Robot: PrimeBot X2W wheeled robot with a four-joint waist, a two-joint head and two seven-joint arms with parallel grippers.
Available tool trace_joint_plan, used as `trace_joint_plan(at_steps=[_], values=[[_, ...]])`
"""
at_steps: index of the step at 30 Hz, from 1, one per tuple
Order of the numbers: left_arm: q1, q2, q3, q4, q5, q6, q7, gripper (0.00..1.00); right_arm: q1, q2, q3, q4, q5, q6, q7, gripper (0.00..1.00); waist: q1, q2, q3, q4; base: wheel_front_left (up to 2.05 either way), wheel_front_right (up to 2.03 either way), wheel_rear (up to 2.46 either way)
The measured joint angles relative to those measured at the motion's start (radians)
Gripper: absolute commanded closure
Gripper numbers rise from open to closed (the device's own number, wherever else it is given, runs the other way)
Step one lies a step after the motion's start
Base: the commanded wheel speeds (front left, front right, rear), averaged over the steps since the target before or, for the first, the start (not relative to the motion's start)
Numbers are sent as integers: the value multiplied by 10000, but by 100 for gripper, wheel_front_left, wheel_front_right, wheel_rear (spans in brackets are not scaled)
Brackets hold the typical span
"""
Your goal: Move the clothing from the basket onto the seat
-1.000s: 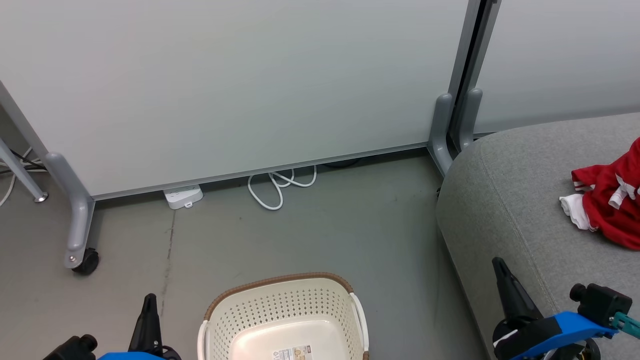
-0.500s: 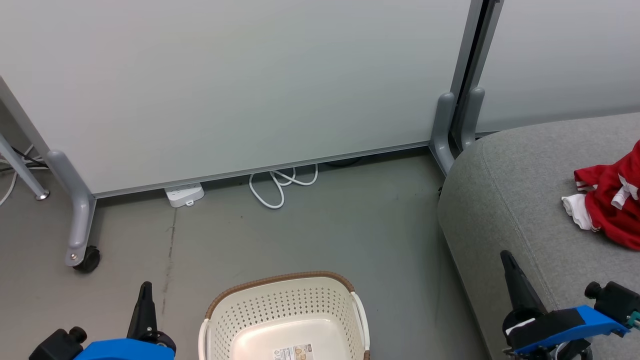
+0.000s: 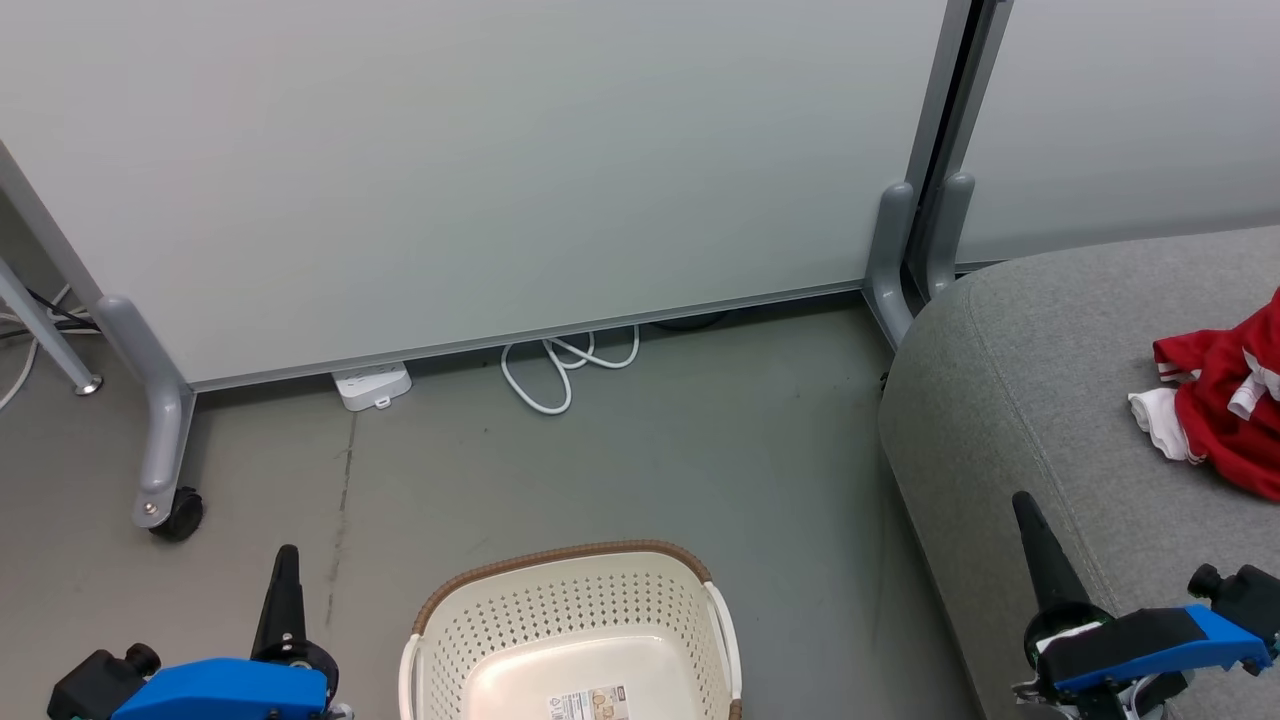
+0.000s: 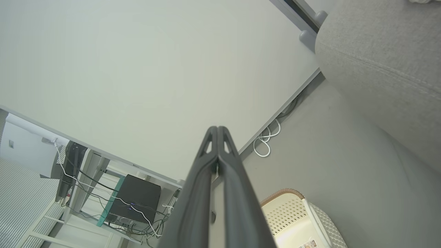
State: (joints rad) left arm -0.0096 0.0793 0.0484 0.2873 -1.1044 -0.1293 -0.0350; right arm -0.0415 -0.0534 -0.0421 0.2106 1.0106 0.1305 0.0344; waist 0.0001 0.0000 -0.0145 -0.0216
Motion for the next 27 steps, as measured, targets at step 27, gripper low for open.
trace_joint_plan(at_steps=[27], values=[[-411,-142,309,-190,-2328,0,696,100,-288,-8,-295,155,2790,-2,330,100,-1,0,69,85,0,0,0]])
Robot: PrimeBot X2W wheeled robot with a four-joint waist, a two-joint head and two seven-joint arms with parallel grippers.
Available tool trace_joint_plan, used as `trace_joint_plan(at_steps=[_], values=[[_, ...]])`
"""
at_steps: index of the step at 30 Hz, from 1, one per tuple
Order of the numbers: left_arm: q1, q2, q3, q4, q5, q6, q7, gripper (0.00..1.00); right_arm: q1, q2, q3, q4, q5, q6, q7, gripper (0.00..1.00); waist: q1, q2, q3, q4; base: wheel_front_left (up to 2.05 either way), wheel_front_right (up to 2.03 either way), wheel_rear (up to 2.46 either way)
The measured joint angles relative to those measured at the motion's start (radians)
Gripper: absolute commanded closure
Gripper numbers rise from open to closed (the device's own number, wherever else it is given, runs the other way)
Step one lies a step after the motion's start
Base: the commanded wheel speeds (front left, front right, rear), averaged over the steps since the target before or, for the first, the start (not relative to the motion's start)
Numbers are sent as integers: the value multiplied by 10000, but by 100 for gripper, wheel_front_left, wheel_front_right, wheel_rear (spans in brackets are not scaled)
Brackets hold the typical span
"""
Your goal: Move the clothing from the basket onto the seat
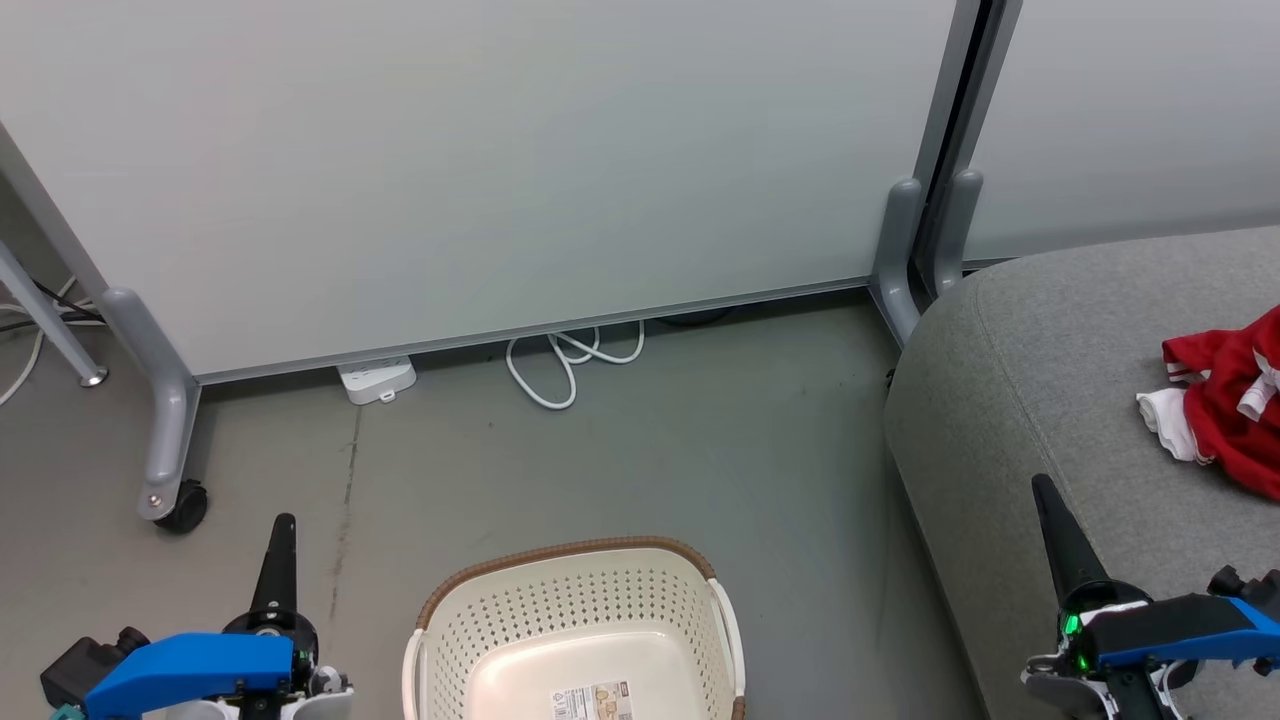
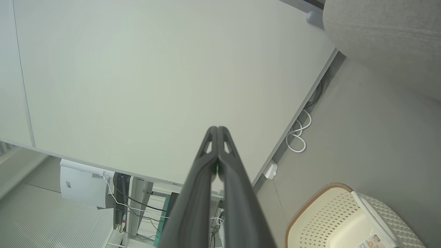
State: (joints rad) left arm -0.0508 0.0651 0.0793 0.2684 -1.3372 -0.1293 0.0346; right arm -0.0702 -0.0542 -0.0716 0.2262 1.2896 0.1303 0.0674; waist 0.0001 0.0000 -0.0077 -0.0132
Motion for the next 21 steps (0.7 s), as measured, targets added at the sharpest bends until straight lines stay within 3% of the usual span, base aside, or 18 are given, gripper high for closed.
trace_joint_plan(at_steps=[21], values=[[-306,-79,163,-117,-1459,0,433,100,-191,2,-190,104,1755,0,205,100,0,0,54,66,0,0,0]])
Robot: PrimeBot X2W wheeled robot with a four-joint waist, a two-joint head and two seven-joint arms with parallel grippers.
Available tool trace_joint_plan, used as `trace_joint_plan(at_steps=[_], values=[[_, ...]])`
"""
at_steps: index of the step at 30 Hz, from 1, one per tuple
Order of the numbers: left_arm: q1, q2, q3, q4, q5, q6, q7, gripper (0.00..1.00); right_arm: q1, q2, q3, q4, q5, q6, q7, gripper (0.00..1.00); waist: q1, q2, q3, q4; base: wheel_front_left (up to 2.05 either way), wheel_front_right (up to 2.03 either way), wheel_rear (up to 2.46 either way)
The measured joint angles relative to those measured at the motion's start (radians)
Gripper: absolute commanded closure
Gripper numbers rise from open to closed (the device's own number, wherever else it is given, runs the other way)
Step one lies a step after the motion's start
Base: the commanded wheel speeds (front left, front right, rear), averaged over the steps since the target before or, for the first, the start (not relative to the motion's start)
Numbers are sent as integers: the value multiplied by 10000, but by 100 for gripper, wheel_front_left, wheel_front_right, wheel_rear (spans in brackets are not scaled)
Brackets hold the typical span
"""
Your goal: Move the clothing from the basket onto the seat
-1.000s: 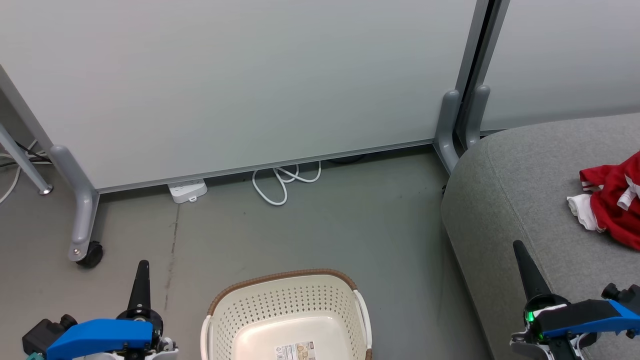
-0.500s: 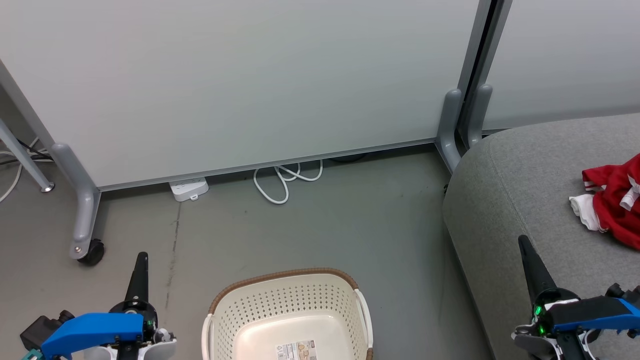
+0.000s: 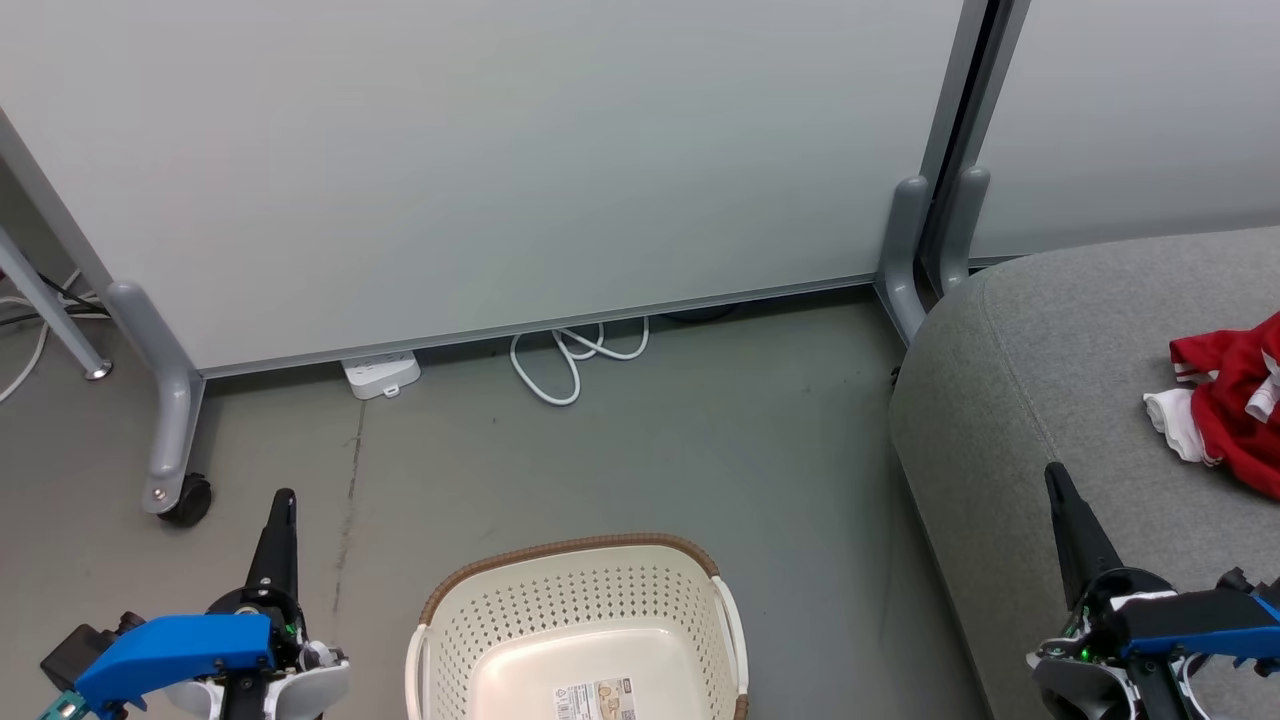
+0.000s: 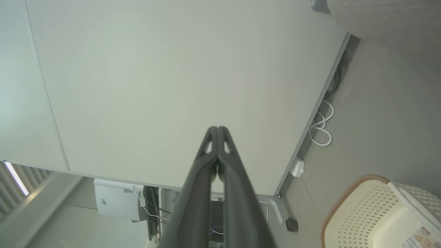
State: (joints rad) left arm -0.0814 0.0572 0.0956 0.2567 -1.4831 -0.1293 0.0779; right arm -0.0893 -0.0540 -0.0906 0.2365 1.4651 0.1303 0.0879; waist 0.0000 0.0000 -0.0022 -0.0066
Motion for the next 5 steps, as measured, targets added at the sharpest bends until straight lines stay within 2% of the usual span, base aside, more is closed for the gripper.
trace_joint_plan(at_steps=[5], values=[[-43,-15,48,-25,-328,0,90,100,-19,0,-44,17,360,0,54,100,0,0,13,16,0,0,0]])
